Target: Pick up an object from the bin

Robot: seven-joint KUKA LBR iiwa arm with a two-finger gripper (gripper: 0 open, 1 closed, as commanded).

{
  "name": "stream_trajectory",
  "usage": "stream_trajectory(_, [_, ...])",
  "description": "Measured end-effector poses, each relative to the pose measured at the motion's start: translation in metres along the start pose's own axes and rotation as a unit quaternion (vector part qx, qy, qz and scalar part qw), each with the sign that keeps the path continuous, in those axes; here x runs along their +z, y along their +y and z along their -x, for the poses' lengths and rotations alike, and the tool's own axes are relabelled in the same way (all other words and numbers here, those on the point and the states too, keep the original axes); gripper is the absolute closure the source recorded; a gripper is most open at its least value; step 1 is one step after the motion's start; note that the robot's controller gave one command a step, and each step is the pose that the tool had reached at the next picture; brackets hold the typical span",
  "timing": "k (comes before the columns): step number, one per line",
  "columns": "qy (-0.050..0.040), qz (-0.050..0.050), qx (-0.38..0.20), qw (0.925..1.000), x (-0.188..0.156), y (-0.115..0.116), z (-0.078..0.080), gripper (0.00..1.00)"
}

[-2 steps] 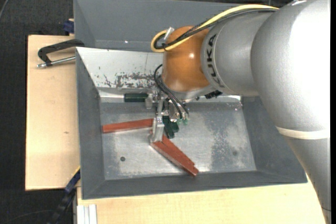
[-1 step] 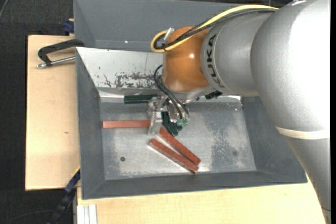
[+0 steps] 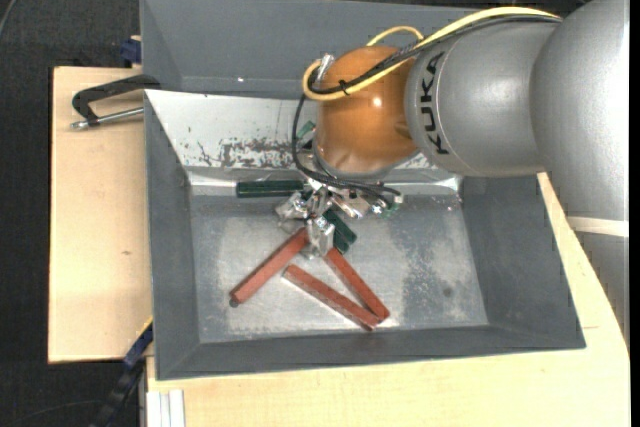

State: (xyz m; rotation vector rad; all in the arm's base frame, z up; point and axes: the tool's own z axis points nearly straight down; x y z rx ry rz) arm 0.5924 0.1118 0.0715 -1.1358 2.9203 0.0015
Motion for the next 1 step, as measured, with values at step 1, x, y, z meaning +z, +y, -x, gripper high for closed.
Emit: stream_trajectory(1, [-0.0016,-0.002,-0.228,0.9735,-0.1419,-0.0144,0.0003,1.00])
